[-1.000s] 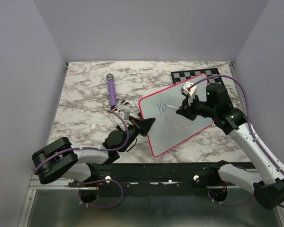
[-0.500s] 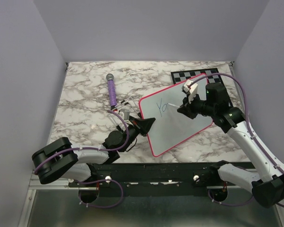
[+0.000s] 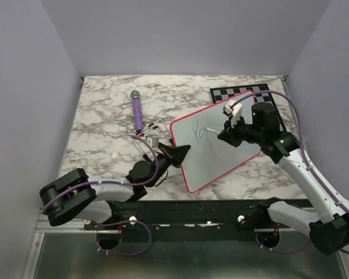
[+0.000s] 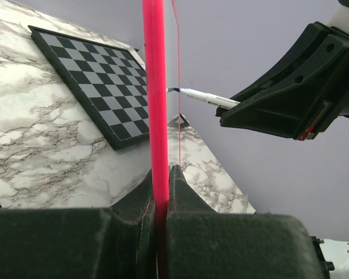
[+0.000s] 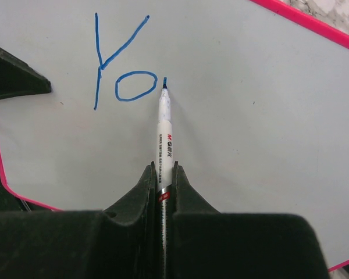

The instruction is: Write a sentence on the whiteboard

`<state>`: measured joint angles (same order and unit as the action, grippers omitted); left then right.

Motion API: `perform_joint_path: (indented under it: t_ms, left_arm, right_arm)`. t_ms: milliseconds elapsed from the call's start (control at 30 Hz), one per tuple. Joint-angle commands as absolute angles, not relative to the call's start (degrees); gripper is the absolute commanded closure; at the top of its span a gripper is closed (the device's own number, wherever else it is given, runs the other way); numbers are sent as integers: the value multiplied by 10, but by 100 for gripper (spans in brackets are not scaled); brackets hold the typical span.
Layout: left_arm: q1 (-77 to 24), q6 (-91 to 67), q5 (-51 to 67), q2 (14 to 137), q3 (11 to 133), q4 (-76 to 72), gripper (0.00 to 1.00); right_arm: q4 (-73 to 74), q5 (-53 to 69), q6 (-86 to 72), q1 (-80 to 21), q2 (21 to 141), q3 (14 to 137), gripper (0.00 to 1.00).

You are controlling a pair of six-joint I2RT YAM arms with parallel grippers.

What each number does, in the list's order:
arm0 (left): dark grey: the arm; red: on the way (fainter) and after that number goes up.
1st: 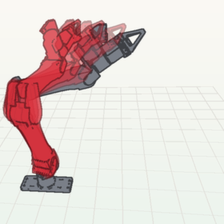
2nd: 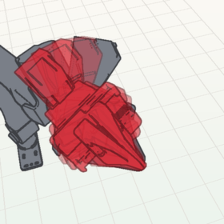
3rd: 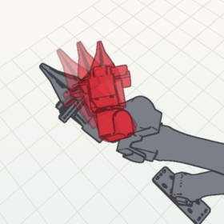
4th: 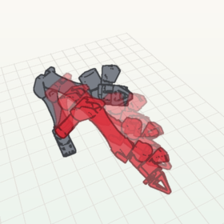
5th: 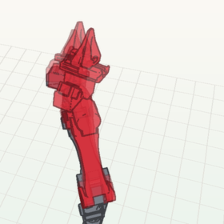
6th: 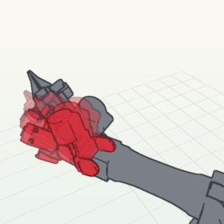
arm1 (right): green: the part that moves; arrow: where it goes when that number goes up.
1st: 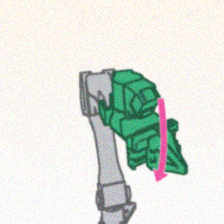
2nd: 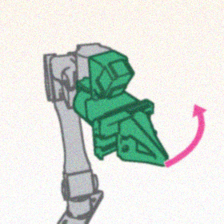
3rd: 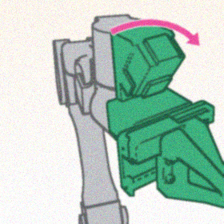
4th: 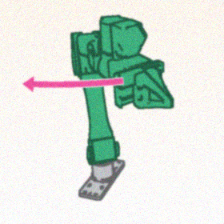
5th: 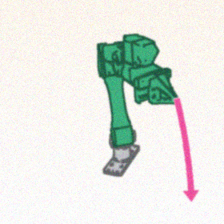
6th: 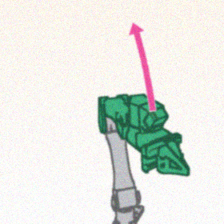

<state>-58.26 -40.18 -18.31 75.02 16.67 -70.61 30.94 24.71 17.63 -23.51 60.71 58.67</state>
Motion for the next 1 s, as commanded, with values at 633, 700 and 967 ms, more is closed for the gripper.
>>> perform_joint_path:
  t_ms: [633, 700, 967]
  left_arm:
    - [-585, -346, -181, 758, 156, -713, 100]
    - [-585, -346, -180, 759, 156, -715, 100]
    - [-585, -347, -177, 762, 157, -716, 100]
  right_arm:
    - [323, 204, 191, -227, 597, 574, 99]
    - [318, 199, 189, -227, 599, 582, 99]
    - [305, 194, 182, -226, 616, 607, 99]
